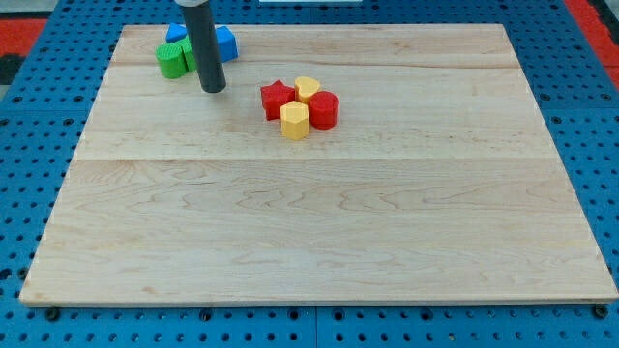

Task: Move the yellow heart towards the blue cube

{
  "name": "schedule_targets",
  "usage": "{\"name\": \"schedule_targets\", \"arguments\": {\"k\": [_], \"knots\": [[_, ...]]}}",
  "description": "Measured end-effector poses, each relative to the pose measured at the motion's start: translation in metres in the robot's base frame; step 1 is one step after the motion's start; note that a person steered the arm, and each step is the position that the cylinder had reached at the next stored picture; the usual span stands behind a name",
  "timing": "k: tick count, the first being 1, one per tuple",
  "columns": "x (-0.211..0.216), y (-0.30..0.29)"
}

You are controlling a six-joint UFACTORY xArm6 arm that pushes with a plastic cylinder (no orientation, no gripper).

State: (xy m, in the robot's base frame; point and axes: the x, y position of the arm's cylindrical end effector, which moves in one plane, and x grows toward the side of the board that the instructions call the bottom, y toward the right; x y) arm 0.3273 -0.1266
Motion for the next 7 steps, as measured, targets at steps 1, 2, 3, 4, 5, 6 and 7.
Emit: {"name": "schedule_targets", "arguments": {"k": [1,2,3,4,5,6,7], "knots": [[-0.008,0.001],[-0.021,0.029],[-0.034,0.1],[-0.007,0.175],[0.018,0.149],[0.013,0.109],[0.012,0.073]]}}
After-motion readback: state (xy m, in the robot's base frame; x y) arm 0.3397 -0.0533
